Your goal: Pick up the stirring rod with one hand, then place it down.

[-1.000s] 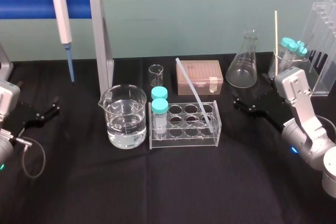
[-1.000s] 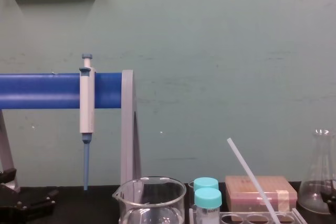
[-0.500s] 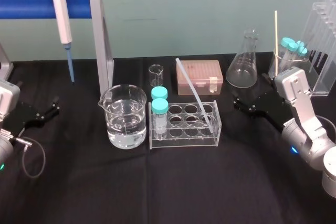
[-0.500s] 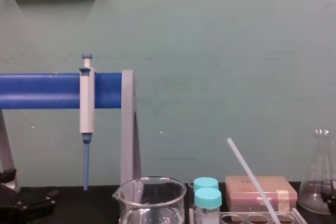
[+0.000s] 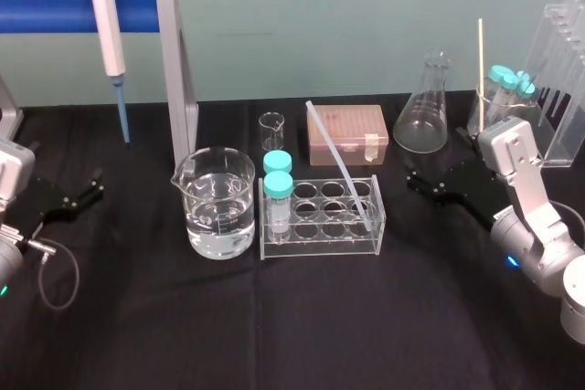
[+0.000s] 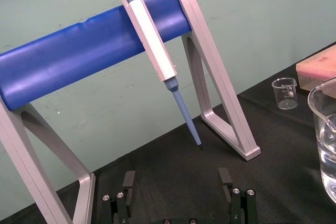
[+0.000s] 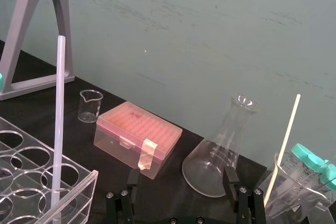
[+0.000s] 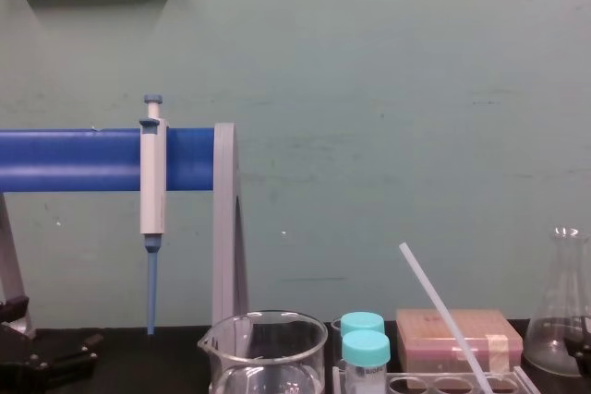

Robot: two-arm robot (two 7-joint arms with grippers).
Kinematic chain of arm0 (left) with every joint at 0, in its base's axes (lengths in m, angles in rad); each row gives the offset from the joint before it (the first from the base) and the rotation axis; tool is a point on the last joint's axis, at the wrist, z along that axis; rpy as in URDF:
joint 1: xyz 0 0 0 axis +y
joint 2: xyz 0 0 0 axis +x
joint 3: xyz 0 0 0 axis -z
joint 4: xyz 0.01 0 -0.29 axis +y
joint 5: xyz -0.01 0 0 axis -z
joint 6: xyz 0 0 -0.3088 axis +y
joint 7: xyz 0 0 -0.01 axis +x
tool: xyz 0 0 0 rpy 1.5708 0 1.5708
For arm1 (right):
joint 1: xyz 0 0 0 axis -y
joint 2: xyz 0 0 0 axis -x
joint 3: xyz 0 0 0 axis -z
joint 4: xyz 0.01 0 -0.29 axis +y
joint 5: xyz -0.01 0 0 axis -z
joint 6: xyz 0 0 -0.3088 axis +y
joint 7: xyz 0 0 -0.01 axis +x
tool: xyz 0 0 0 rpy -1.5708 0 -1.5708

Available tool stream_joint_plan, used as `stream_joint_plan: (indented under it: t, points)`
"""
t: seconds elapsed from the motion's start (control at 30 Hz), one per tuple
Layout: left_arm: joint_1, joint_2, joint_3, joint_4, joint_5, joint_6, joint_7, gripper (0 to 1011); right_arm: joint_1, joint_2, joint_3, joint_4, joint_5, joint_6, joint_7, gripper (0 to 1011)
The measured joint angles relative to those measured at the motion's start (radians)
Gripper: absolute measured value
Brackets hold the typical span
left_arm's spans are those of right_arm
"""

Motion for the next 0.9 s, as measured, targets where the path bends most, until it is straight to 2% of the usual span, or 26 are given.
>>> stream_joint_plan:
  t: [0.23, 0.47, 0.63, 0.77, 0.9]
  points:
    - [0.000, 0.000, 0.000, 0.000, 0.000, 0.000, 0.000, 1000, 0.000, 0.000, 0.000, 0.000, 0.000, 0.000, 0.000, 1000]
    - [0.000, 0.000, 0.000, 0.000, 0.000, 0.000, 0.000, 1000, -0.009, -0.007, 0.031, -0.007, 0.020, -0.053, 0.045, 1000]
    - [0.000, 0.000, 0.000, 0.000, 0.000, 0.000, 0.000, 1000, -0.005, -0.008, 0.032, -0.012, 0.033, -0.105, 0.118, 1000]
    - [0.000, 0.000, 0.000, 0.000, 0.000, 0.000, 0.000, 1000, 0.015, -0.011, 0.017, -0.005, 0.037, -0.141, 0.192, 1000]
    - [0.000, 0.000, 0.000, 0.000, 0.000, 0.000, 0.000, 1000, 0.051, -0.029, -0.001, 0.023, 0.044, -0.167, 0.271, 1000]
